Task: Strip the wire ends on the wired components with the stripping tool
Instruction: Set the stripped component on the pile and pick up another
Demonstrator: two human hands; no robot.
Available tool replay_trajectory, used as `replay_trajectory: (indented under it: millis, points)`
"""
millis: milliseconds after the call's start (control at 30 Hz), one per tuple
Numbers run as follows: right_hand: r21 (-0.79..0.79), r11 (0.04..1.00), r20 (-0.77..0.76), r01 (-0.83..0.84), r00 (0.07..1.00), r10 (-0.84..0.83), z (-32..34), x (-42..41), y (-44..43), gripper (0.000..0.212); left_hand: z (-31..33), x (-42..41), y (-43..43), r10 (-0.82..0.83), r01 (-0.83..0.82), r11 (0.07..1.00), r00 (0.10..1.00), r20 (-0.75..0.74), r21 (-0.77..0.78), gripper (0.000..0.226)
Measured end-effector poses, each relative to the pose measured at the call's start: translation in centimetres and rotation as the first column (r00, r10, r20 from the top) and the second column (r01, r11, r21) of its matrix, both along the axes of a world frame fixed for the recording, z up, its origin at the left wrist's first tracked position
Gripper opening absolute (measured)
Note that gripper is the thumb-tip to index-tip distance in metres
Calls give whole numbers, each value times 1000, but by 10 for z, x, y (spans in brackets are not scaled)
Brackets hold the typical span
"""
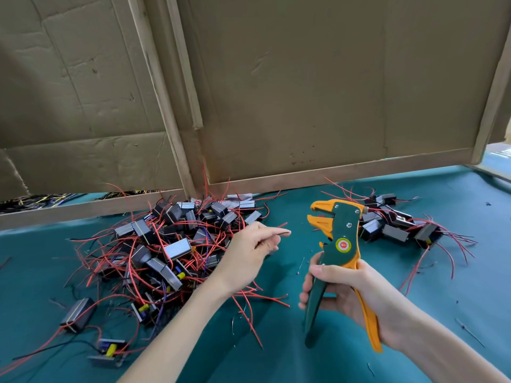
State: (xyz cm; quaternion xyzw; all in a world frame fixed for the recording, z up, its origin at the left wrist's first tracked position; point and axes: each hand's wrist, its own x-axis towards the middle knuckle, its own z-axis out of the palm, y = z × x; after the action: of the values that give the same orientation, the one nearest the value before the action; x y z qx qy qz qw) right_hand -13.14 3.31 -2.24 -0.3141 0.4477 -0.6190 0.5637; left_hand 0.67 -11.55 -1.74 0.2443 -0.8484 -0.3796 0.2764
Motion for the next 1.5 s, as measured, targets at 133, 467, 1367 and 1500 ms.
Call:
replay_trajectory:
  millis: [133, 467, 1367, 1500]
  points:
    - [-35, 999, -101, -40, 994, 36, 0, 0, 2, 9, 24, 7, -2, 20, -2, 998, 967, -255, 68, 24]
    - [-84, 987, -212, -138, 970, 118, 2, 2, 5, 12, 50, 14, 12, -43, 78, 991, 956, -289, 113, 17]
    - [-36, 999, -331, 24, 943, -34, -5, 23, 11, 32, 68, 25, 16, -155, 159, 986, 985, -74, 54, 4]
    - [70, 996, -160, 61, 986, -49, -15, 31, 8, 34, 55, 18, 14, -57, 58, 998, 998, 24, -13, 6]
